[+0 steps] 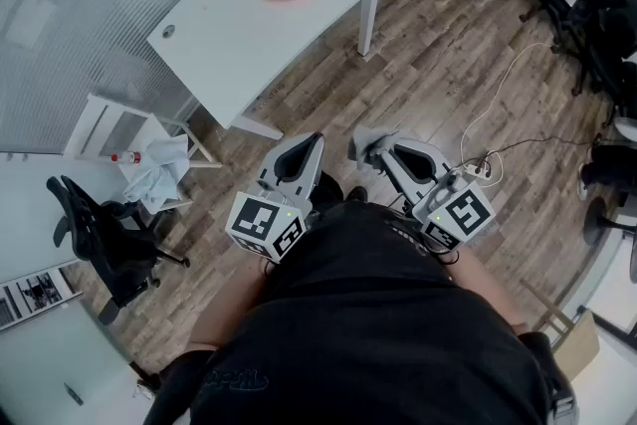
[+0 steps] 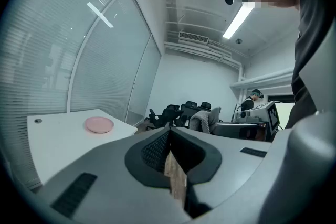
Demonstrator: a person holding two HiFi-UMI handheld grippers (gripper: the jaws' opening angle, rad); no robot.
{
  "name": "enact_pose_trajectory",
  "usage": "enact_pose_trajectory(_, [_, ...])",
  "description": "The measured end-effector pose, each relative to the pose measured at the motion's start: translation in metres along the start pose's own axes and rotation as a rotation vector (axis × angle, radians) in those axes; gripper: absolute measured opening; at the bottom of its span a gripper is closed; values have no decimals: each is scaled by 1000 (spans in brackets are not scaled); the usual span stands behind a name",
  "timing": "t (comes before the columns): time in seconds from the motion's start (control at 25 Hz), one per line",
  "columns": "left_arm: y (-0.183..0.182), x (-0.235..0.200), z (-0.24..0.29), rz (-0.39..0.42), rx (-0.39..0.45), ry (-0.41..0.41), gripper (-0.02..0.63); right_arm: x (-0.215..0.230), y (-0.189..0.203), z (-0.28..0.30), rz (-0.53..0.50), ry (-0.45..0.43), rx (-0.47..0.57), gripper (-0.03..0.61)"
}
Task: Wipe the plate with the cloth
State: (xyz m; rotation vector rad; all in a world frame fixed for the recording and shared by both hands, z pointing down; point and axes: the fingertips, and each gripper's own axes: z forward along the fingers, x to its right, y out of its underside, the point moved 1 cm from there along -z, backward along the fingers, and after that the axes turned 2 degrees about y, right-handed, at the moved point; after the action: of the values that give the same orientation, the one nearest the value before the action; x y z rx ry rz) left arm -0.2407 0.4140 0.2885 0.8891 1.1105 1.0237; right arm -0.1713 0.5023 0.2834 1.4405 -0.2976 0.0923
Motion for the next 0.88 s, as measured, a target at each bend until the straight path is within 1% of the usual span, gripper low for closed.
enact_pose_trajectory(0.28, [3, -2, 1, -14, -8, 10, 16, 0, 1, 1, 0, 7, -5, 34])
enact_pose_trajectory(0.44, [4, -7, 5, -23, -15, 17, 15, 7, 5, 5, 16, 32, -21, 34])
enact_pose_trajectory(0.72, [4, -30, 12, -45, -30, 33, 15, 18, 5, 24, 37, 62, -26, 35])
enact_pose_trajectory(0.88, [-2, -54, 21, -49, -33, 44, 15, 29, 6, 49, 51, 70, -39, 35])
